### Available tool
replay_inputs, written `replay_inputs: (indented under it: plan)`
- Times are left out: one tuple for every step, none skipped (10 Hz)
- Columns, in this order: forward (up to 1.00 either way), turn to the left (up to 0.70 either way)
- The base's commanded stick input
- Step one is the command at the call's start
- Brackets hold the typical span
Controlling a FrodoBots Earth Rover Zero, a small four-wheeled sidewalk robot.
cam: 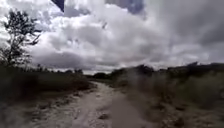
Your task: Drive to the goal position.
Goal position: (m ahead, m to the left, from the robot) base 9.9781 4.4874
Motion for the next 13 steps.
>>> replay_inputs:
  plan:
    - [0.69, 0.01]
    - [0.69, 0.01]
    - [0.69, 0.01]
    - [0.69, 0.01]
    - [0.69, 0.01]
    - [0.69, 0.01]
    - [0.69, 0.01]
    - [0.69, 0.01]
    - [0.69, 0.01]
    - [0.69, 0.01]
    - [0.69, 0.01]
    - [0.69, 0.01]
    - [0.69, 0.01]
